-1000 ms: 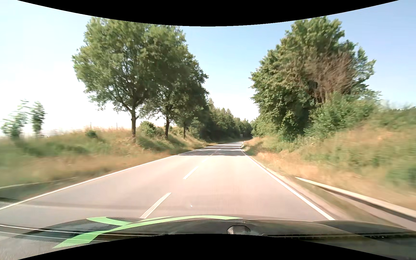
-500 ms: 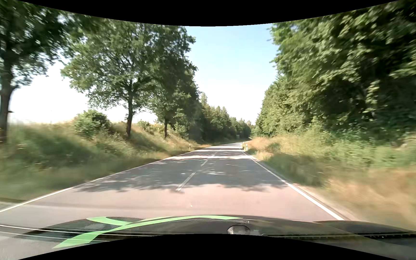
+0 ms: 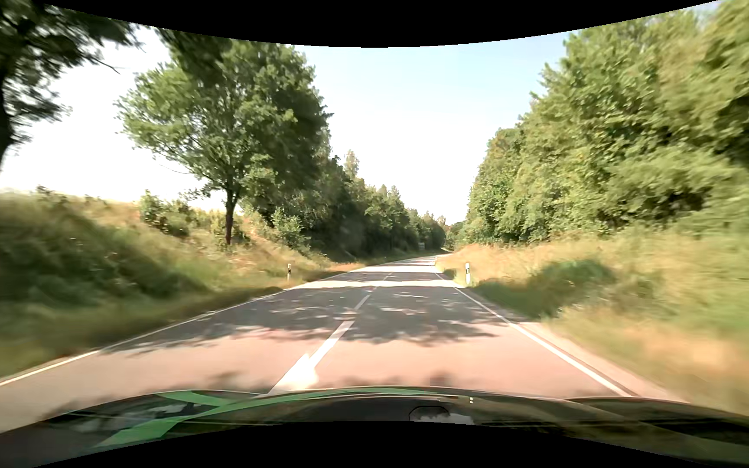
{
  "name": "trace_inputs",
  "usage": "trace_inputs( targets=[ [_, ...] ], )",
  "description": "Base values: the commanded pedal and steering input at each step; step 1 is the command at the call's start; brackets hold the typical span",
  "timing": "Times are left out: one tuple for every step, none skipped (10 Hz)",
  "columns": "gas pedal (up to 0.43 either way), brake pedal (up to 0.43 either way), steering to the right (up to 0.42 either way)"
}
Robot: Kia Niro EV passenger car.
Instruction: Follow the waypoints while adhering to traffic rules and regulations
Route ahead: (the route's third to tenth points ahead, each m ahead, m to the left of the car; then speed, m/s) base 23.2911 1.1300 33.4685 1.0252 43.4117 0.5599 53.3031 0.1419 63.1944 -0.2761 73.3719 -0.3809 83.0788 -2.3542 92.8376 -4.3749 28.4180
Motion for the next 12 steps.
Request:
trace_inputs(
  targets=[
    [0.35,0.0,0.012],
    [0.35,0.0,0.012],
    [0.35,0.0,0.012],
    [0.35,0.0,0.012],
    [0.331,0.0,0.012],
    [0.311,0.0,0.012],
    [0.287,0.0,0.012],
    [0.28,0.0,0.012],
    [0.28,0.0,0.011],
    [0.28,0.0,0.01],
    [0.28,0.0,0.01],
    [0.28,0.0,0.01]
  ],
)
